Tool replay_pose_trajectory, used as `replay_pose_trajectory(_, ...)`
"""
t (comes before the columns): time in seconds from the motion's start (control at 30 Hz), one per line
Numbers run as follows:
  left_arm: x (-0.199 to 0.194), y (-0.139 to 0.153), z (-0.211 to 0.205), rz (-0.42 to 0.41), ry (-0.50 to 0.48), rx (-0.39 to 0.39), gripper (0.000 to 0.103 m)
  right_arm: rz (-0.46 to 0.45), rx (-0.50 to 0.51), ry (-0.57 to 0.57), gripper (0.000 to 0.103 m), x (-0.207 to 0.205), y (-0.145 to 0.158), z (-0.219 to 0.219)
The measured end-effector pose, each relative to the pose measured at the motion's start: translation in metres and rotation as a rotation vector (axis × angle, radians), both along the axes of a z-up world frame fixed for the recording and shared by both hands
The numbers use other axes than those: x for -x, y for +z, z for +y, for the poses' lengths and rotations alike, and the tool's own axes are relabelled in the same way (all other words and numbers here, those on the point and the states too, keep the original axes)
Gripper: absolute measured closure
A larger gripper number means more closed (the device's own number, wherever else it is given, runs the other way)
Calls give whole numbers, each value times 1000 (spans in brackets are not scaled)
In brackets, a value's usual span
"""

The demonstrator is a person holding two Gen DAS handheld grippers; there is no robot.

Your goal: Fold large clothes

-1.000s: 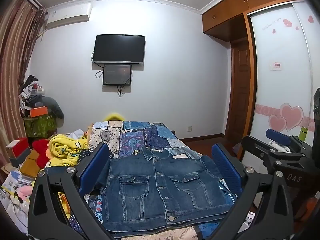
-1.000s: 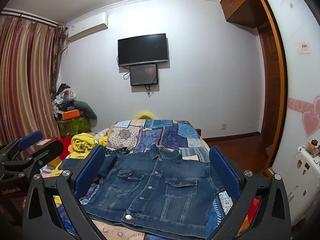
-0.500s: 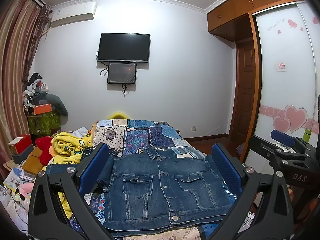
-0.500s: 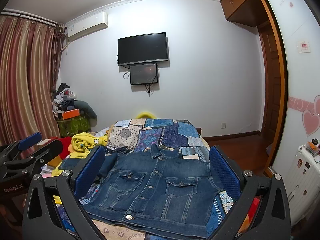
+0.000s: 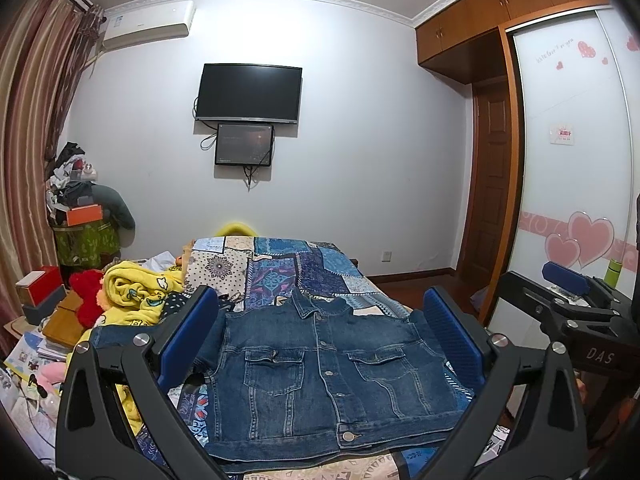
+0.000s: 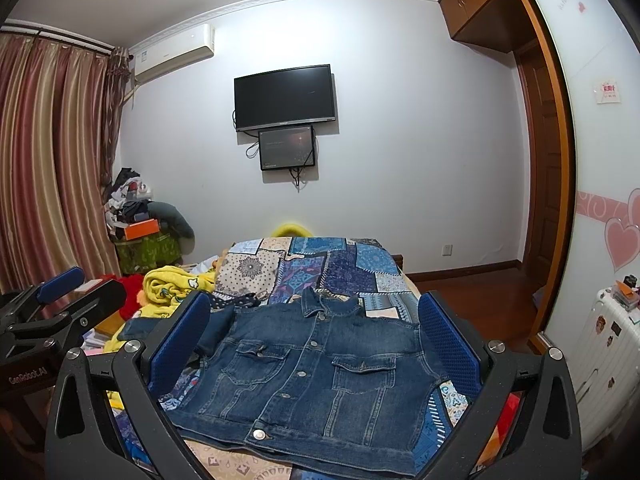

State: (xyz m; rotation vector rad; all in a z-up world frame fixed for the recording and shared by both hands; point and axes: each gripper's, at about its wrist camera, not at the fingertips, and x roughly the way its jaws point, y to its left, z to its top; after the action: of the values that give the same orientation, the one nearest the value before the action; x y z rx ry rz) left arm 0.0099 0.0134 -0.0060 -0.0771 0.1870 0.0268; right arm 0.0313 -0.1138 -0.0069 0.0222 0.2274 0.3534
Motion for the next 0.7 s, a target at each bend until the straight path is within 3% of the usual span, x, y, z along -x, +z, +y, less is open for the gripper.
replay_pose_trajectory(0.7,1,1,-2,-3,-1,-5,0,5,-5,3,0,1,3,0)
